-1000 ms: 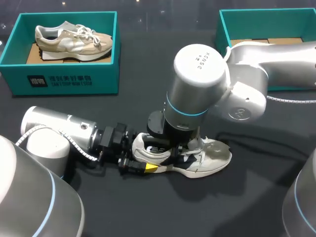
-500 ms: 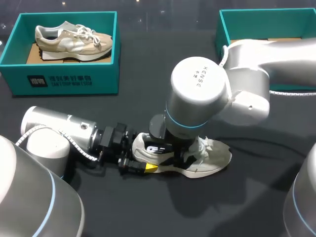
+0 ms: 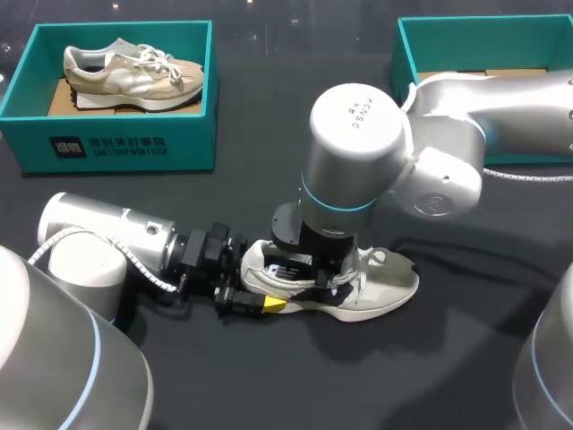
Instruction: Take the shoe out of the shoebox, open the shoe tongue, remove and reinsert the insole, then place the shoe into the shoebox
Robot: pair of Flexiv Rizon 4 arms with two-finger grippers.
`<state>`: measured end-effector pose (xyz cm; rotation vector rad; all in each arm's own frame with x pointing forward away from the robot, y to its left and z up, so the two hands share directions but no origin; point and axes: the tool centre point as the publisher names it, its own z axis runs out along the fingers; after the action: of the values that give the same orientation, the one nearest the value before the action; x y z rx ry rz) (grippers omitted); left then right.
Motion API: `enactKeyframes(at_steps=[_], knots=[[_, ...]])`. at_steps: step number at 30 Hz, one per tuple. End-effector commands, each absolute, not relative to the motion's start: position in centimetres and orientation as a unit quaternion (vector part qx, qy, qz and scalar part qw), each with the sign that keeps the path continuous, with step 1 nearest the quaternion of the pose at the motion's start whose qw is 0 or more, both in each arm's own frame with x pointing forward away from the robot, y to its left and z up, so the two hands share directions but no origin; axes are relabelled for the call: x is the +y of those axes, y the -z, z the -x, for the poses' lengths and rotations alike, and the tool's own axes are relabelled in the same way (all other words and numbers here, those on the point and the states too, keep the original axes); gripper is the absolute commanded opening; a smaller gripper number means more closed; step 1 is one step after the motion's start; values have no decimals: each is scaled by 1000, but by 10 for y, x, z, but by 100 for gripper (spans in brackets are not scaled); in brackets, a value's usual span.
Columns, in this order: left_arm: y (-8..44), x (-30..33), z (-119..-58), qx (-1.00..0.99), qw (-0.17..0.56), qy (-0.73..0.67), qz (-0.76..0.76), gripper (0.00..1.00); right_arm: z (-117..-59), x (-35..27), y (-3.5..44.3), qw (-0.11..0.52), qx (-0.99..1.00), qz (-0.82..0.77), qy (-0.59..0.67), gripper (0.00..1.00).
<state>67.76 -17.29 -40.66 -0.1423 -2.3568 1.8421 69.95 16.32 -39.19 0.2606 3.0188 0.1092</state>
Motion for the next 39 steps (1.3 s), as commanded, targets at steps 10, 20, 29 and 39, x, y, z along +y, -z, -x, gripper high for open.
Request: enactKeyframes(at_steps=[10, 20, 29, 39], knots=[[406, -172, -676, -785, 73, -614, 48, 0, -689, 163, 418, -18, 995, -88, -37, 38], [406, -172, -676, -785, 73, -614, 48, 0, -672, 158, 408, -22, 996, -76, -47, 0], [406, -172, -676, -785, 73, -614, 48, 0, -669, 149, 388, 10, 993, -45, -107, 0], [406, -172, -676, -785, 73, -614, 48, 0, -676, 137, 369, 44, 979, -7, -201, 0]])
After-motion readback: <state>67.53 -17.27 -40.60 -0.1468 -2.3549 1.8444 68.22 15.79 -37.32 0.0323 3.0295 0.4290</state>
